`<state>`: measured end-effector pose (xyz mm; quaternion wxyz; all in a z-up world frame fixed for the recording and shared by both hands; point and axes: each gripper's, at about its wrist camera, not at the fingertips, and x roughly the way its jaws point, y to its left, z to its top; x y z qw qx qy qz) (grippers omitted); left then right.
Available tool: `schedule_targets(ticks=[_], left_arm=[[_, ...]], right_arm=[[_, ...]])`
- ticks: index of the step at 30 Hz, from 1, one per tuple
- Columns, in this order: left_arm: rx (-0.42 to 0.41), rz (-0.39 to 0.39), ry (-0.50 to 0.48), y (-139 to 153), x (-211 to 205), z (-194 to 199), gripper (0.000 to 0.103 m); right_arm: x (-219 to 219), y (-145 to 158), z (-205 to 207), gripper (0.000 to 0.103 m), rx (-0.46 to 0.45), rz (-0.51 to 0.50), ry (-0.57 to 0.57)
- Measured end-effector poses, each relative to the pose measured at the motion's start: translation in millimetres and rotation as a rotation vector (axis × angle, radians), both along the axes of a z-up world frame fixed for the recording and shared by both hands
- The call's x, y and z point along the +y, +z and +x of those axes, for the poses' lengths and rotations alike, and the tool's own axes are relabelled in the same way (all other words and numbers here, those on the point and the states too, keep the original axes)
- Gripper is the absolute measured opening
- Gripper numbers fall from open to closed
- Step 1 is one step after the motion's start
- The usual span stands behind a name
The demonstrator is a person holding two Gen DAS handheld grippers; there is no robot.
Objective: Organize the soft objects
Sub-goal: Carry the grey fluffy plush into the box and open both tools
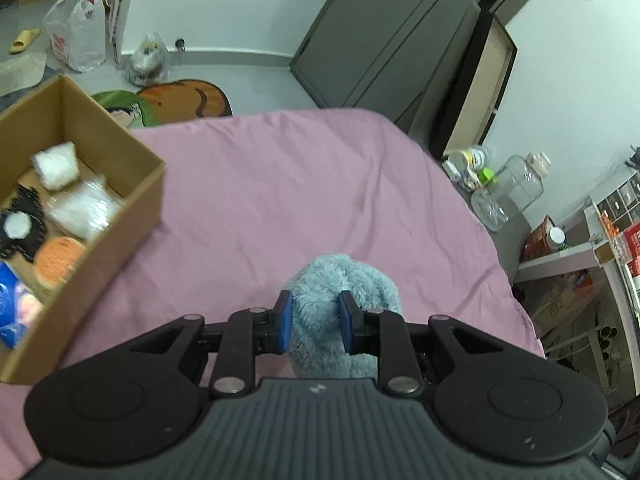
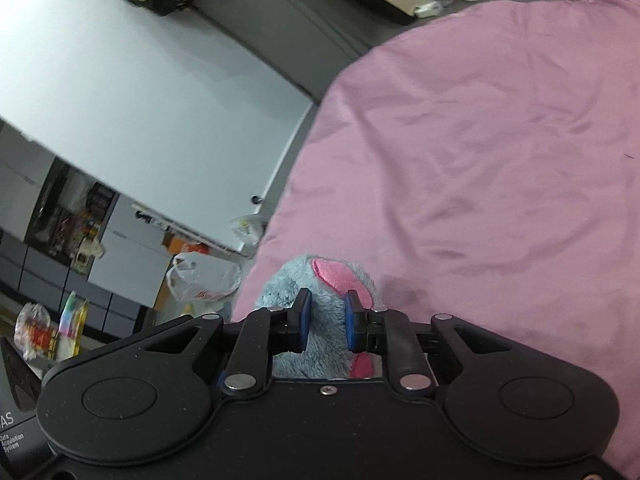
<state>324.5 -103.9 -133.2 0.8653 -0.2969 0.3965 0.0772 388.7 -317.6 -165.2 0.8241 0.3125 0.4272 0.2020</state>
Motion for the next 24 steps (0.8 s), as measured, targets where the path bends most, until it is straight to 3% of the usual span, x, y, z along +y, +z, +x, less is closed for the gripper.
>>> schedule_targets(ticks=[24], left_arm=[[-0.077, 0.022, 0.135, 42, 107, -73, 0.023]], right_arm=[[116, 41, -44, 0.017, -0.109, -0.012, 0.171]])
